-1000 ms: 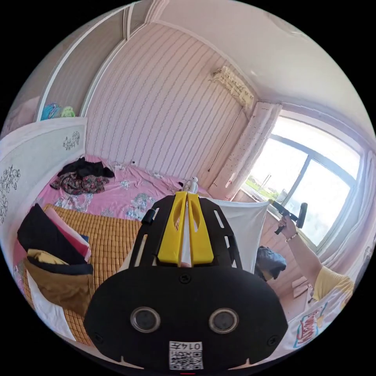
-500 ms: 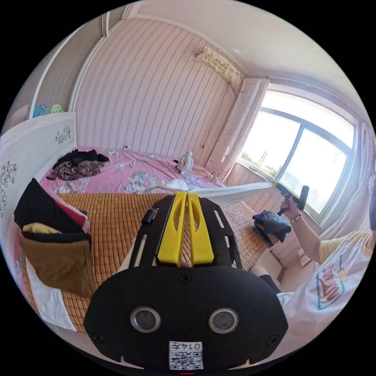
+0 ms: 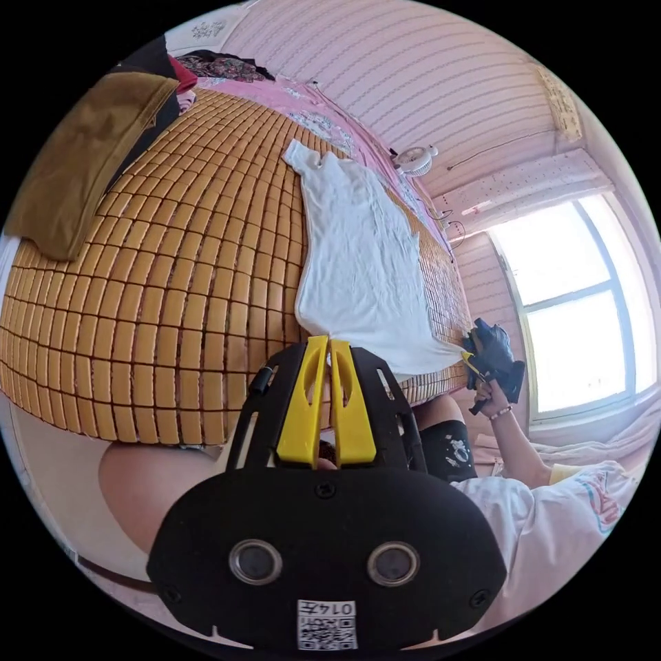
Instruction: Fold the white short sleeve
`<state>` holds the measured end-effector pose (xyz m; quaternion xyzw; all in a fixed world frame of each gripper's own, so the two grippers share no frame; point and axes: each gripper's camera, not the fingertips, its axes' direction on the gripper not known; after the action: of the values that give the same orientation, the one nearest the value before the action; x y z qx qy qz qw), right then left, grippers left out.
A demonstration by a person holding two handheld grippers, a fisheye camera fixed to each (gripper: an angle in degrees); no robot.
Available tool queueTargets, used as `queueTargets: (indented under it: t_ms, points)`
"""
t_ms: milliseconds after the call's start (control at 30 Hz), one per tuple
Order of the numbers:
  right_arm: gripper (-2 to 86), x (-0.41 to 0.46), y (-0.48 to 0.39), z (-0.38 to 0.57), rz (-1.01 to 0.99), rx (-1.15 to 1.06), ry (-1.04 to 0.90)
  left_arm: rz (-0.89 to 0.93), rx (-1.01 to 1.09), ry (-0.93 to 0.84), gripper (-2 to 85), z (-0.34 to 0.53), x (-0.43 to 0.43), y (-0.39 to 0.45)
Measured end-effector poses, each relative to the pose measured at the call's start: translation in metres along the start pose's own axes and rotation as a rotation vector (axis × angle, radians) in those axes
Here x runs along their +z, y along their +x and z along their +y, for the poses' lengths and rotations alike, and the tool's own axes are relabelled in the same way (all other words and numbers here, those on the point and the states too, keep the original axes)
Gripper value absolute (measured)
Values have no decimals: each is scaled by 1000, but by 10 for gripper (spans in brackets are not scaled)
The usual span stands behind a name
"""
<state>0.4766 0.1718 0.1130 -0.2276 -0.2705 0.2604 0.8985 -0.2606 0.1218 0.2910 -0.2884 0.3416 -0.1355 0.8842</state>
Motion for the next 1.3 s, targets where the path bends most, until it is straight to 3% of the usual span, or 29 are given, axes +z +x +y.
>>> queueTargets:
  t_ms: [267,433,700,933,1033,1167,1300]
  points:
    - [27,13,25,4,40,58,-146,-56,51,-213,-9,-9,29,-16]
    - [57,9,24,-12,79,66,-77,-96,30,-239,2,-12,42,-28]
    - [97,46,-17,-47,304,-101,-197,-182,29,-222,62,-34,72,-33]
    - [74,73,-20,-79,431,-108,-340,-264,64,-343,31,-54,93,-36]
    - [6,56,-19,-84,338,-157,-312,-254,104,-355,1,-59,85,-35]
    - [-2,35,10,-88,100,-25,-292,-96,60,-339,-8,-63,69,-51]
    - [-2,26,23,-89,60,-5,-277,6,-19,-304,-9,-68,55,-76]
